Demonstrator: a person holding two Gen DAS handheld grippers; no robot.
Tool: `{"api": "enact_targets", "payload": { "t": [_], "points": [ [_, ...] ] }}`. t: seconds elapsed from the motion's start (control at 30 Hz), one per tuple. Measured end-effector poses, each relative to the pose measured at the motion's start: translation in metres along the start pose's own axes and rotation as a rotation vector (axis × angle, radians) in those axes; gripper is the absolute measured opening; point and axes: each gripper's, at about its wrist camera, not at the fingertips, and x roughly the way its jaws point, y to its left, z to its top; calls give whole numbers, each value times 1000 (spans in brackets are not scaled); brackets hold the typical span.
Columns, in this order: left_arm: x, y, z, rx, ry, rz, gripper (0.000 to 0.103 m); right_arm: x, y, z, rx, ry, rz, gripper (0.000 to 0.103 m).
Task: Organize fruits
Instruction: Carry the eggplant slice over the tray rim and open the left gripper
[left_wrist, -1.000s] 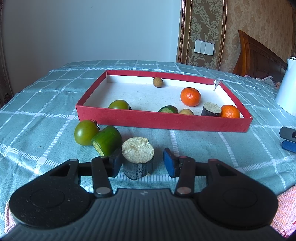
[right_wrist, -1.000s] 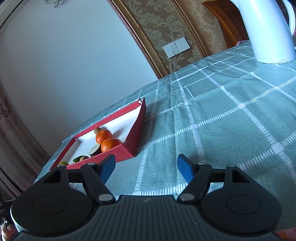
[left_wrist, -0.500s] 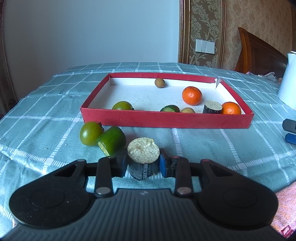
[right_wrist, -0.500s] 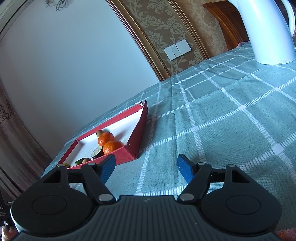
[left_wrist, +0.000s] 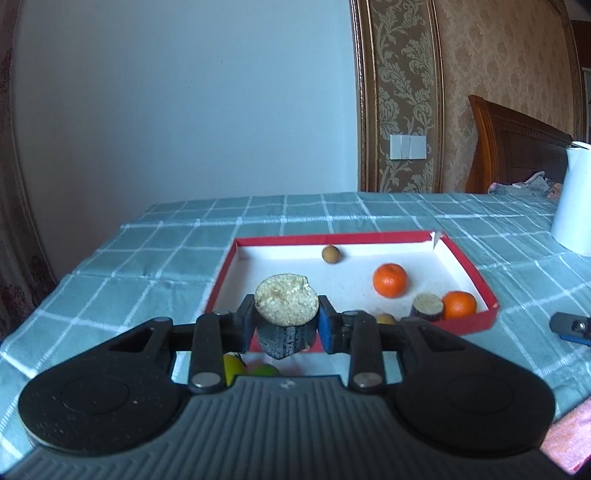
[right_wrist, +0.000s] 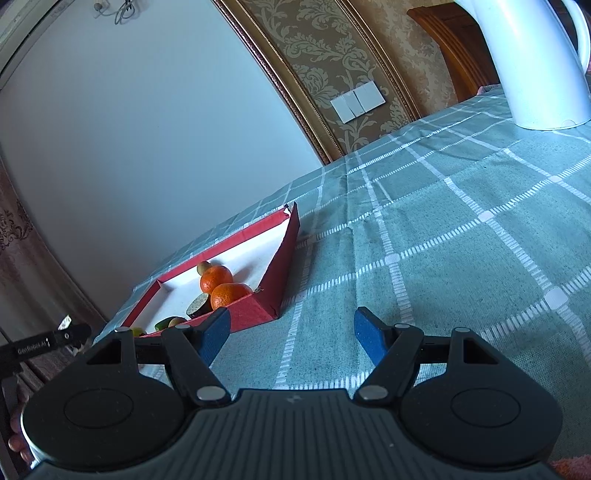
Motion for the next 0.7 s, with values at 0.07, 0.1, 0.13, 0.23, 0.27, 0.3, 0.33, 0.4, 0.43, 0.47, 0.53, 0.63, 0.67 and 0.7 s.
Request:
{"api": "enact_targets", "payload": {
  "t": [0.07,0.1,0.13,0.23,0.27,0.3,0.33,0.4,0.43,0.47,0.53,0.63,0.67,0.7],
  "points": [
    [9,8,8,-11,-11,15,31,0,0,0,0,0,1,73],
    [14,11,11,-18,-14,15,31,0,0,0,0,1,1,73],
    [20,14,13,-18,-19,26,31,0,0,0,0,1,2,73],
    [39,20,16,-8,-14,56,31,1,0,0,-1,5,3,74],
    [46,22,17,-11,-3,56,31,1,0,0,-2,6,4,74],
    [52,23,17,-15,9,48,31,1,0,0,-2,7,4,74],
    [58,25,16,-23,20,38,31,1,0,0,-3,8,4,74],
    [68,28,15,-35,39,46,31,1,1,0,-3,8,4,74],
    [73,29,14,-36,48,48,31,2,1,0,-3,9,4,74],
    [76,29,13,-38,56,47,31,2,1,0,-3,9,4,74],
    [81,29,11,-40,69,41,31,2,1,0,-3,9,4,74],
    [86,28,9,-35,83,40,31,2,1,0,-3,9,4,74],
    [87,28,7,-34,84,42,31,2,1,0,-3,9,4,74],
    [88,28,6,-33,88,48,35,2,1,0,-3,9,4,74]
  ]
}}
